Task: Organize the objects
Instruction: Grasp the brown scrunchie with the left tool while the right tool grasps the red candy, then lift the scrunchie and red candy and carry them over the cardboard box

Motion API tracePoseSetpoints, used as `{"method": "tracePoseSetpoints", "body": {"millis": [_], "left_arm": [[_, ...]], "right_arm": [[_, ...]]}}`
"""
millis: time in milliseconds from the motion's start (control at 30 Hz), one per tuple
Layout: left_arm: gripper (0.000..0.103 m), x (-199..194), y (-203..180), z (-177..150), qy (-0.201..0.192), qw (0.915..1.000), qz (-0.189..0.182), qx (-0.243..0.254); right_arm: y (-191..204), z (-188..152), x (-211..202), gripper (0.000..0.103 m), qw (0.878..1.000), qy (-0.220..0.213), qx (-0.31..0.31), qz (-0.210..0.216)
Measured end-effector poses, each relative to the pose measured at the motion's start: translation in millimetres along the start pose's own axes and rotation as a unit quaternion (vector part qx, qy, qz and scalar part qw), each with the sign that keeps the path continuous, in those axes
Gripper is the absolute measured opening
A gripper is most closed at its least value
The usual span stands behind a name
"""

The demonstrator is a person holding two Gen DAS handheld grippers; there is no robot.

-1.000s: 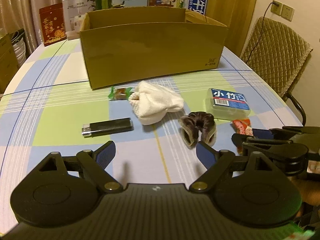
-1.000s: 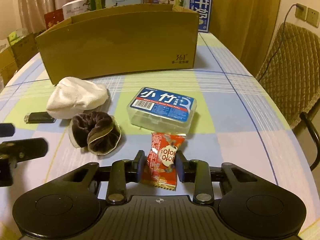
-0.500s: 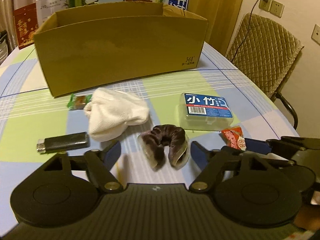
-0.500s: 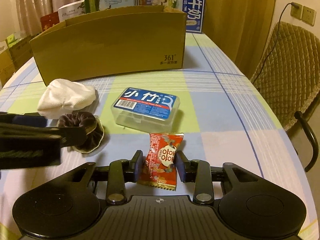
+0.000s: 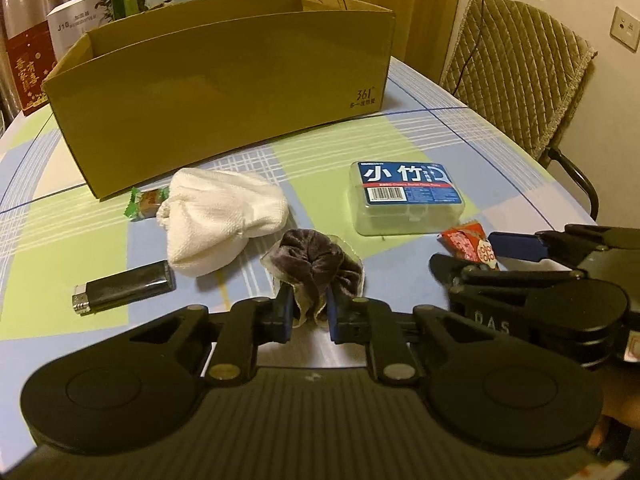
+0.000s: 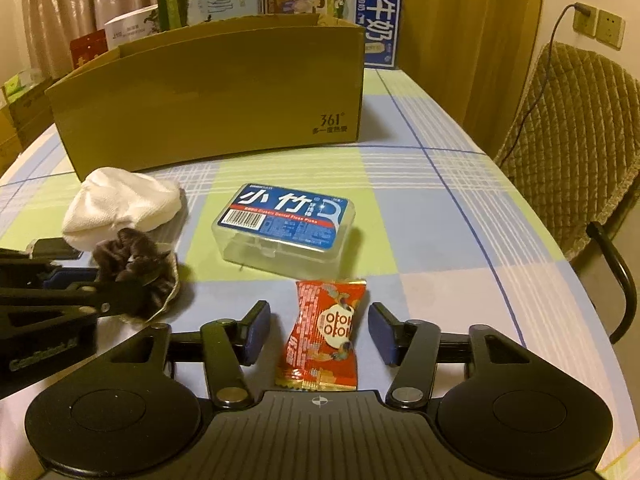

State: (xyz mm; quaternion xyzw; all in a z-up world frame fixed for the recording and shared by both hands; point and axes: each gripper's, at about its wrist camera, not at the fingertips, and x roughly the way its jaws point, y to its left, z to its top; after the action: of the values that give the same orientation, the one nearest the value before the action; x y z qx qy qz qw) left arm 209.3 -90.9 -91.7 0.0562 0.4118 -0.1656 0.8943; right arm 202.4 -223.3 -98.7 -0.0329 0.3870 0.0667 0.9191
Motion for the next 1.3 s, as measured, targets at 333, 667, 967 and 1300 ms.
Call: {"method": "tracePoseSetpoints", "body": {"millis": [333,667,967,1300], "left_arm": [[0.012,-17.7,10.9,0.9,-0.005,0.9998,-0.003,-0.018],[0.011,-49.8,16.5,-1.1,-0.025,0.9995,0.003,-0.021],[0.011,-66.9,23.4,-5.4,-0.033,0.999,0.014,-0.026],[0.011,-75.8,34.6,-5.3,-0.04,0.9981,0.02,-0.044]], "right_arm": [[8.1,5.1,-24.8,0.026,0.999,-0.022,-0.001,0.026],[15.3,9.0,-48.6,0.026,0.998,-0.038,-0.016,0.047],[31.3,9.4,-58.7,0.026,0.996,-0.052,-0.032,0.069],[40.7,11.7,-58.8,0.026,0.995,-0.053,-0.046,0.072]]}}
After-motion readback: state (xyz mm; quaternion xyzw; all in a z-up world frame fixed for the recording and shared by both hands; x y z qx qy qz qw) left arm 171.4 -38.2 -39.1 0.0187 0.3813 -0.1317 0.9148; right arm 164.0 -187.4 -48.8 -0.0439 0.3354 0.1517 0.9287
